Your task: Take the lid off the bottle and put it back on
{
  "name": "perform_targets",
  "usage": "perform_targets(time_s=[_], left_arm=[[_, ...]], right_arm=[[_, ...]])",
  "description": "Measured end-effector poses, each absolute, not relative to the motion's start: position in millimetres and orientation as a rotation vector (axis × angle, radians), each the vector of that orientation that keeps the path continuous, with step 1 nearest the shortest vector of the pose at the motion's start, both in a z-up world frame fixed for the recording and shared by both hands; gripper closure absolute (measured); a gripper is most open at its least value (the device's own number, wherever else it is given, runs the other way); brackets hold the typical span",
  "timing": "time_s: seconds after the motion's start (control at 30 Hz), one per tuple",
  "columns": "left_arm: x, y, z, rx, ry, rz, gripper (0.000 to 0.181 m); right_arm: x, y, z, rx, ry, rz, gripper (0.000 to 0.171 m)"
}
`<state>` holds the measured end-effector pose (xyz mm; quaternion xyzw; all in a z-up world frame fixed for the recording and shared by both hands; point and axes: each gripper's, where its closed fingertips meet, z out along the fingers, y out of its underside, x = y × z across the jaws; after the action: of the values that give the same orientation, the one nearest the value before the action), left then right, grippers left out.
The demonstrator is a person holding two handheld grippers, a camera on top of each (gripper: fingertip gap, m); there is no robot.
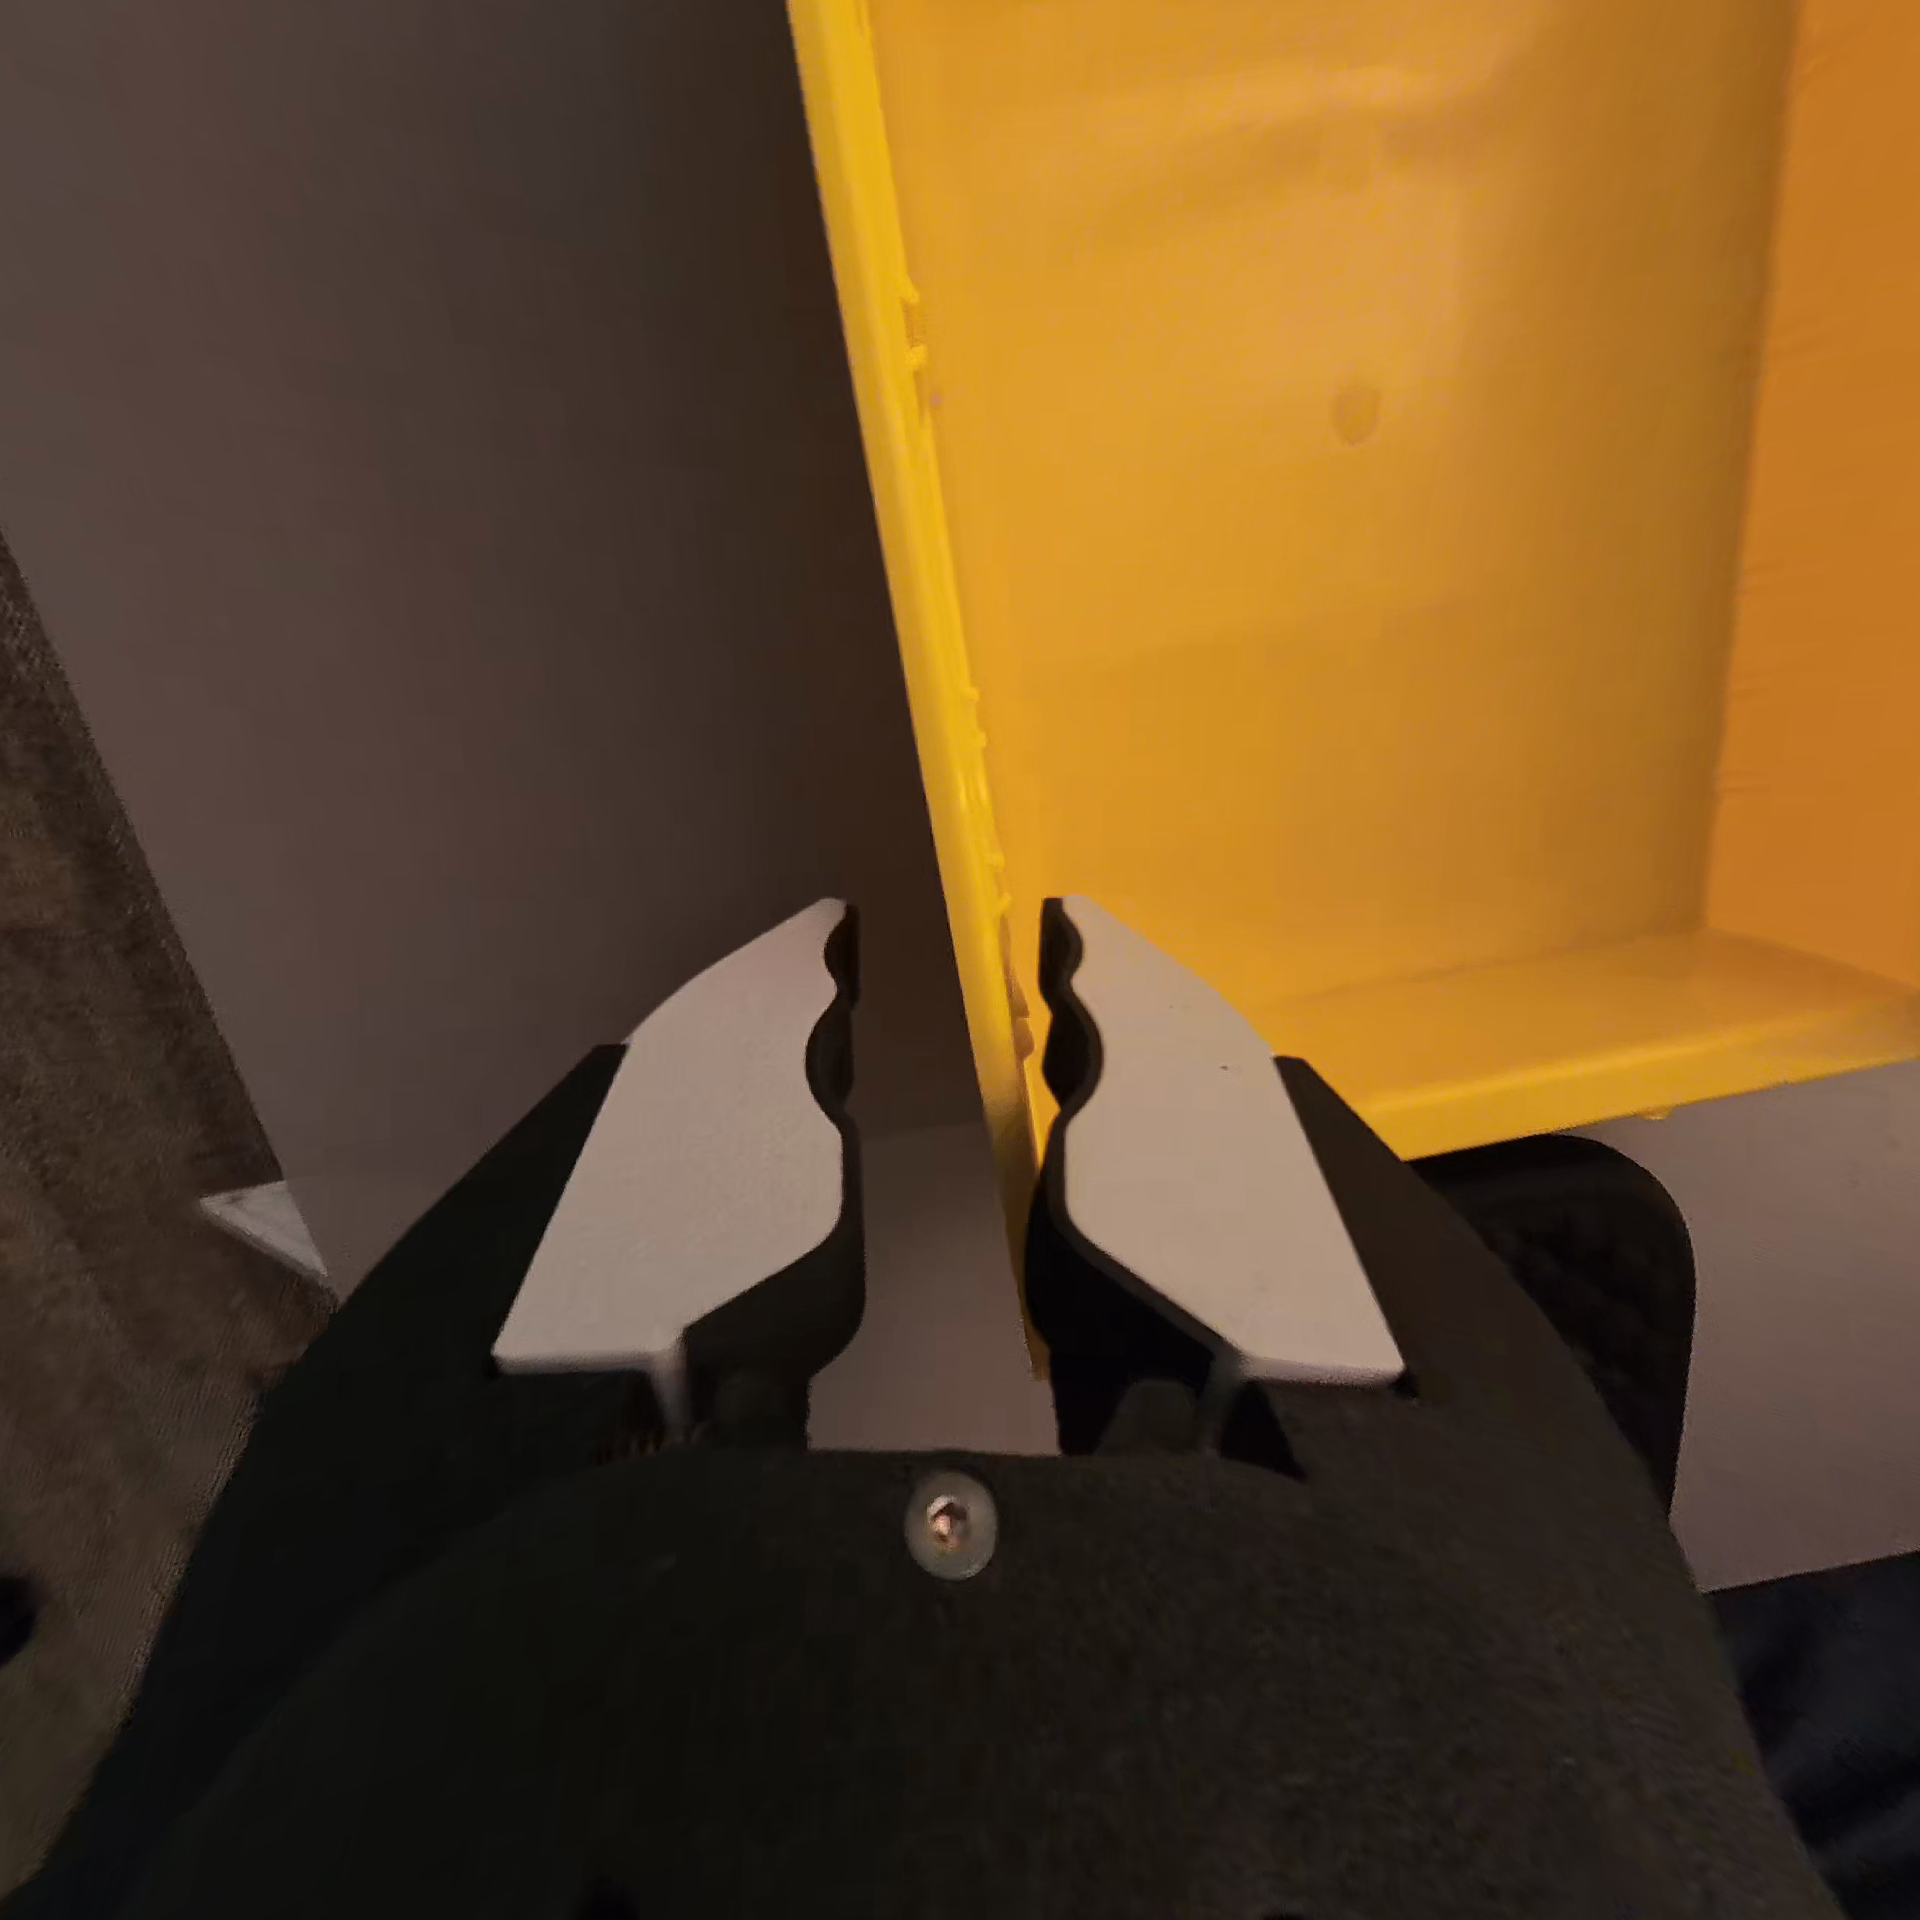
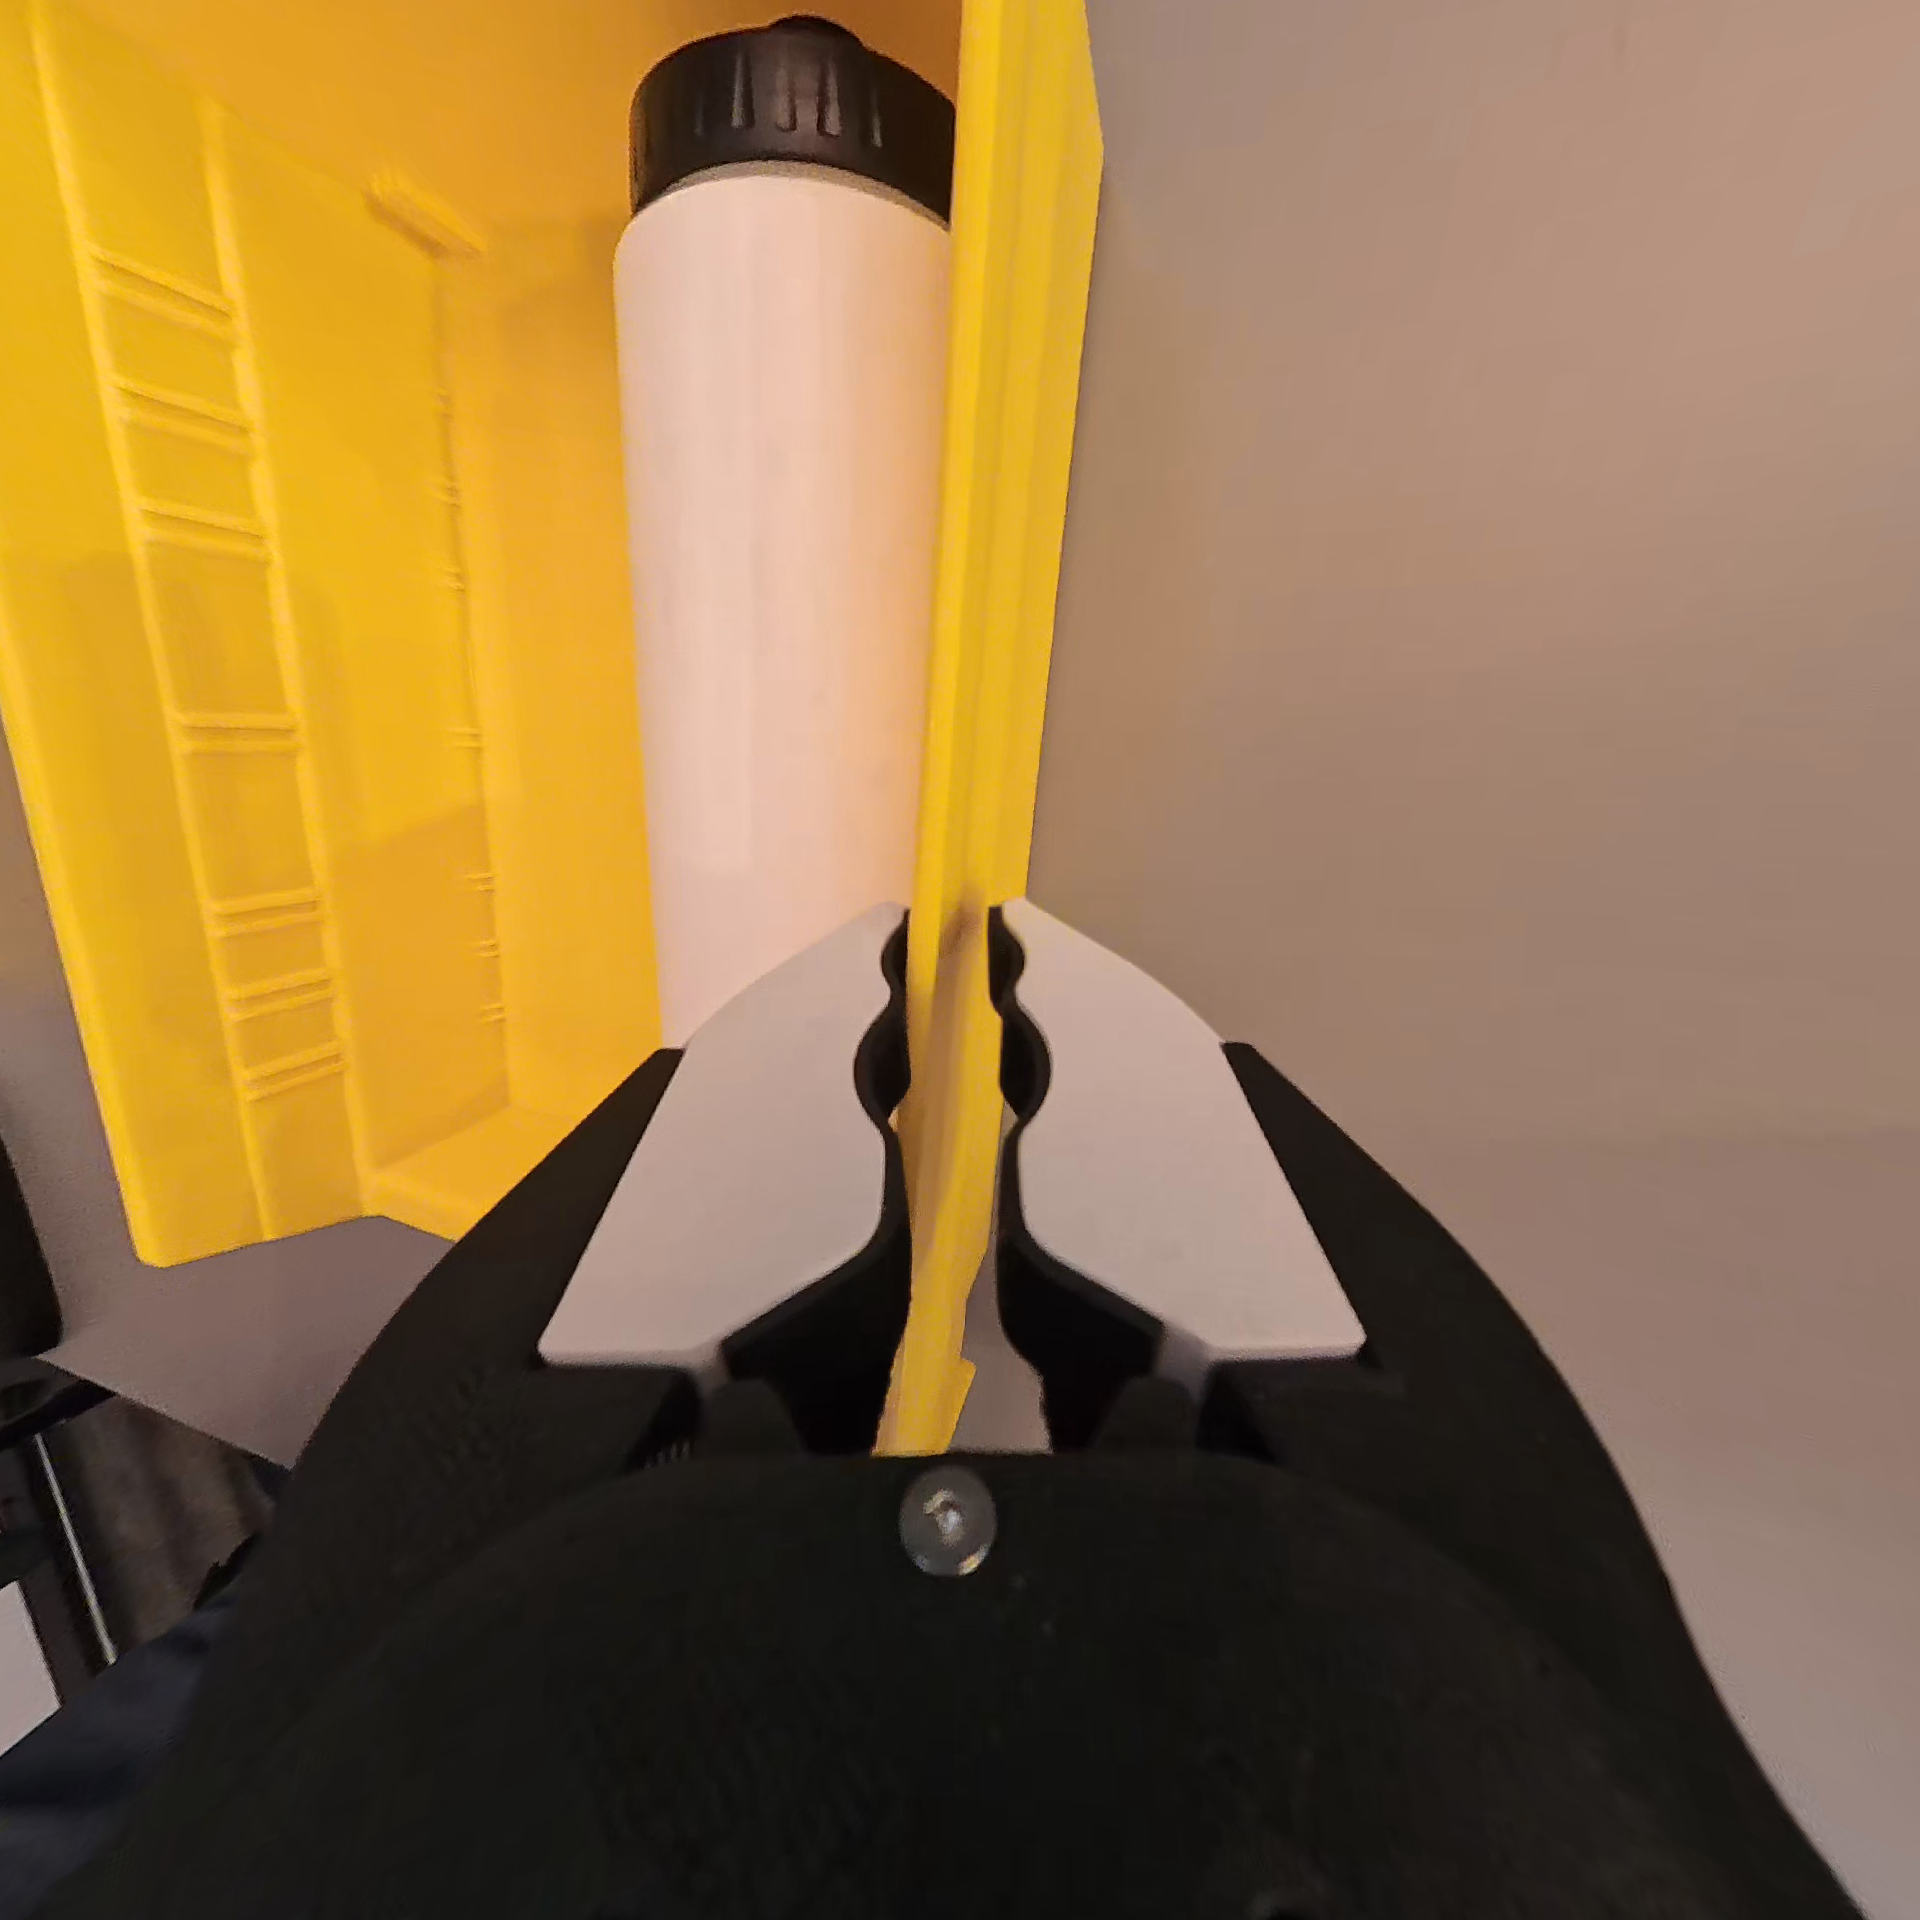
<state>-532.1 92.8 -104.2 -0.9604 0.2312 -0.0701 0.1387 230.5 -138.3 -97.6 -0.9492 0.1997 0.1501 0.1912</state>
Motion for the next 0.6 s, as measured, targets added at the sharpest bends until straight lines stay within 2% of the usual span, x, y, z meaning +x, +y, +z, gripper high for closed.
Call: perform_targets(time_s=[0.07, 0.13, 0.17, 0.2, 0.6], left_arm=[[-532.6, 92.9, -104.3, -2.791, 0.667, -0.2, 0.153], [-526.9, 90.1, -104.2, -2.803, 0.674, -0.257, 0.164], [-523.5, 88.6, -104.1, -2.806, 0.688, -0.284, 0.175], [-524.2, 89.1, -104.4, -2.805, 0.7, -0.261, 0.176], [-524.5, 89.1, -104.5, -2.84, 0.738, -0.207, 0.176]], right_arm=[[232.6, -138.8, -97.7, -2.684, 0.553, 0.384, 0.158], [234.9, -138.2, -96.3, -2.688, 0.544, 0.343, 0.164], [236.3, -138.3, -96.1, -2.693, 0.541, 0.32, 0.165], [237.2, -138.6, -96.4, -2.701, 0.534, 0.301, 0.165], [235.3, -137.5, -108.9, -2.782, 0.594, 0.288, 0.162]])
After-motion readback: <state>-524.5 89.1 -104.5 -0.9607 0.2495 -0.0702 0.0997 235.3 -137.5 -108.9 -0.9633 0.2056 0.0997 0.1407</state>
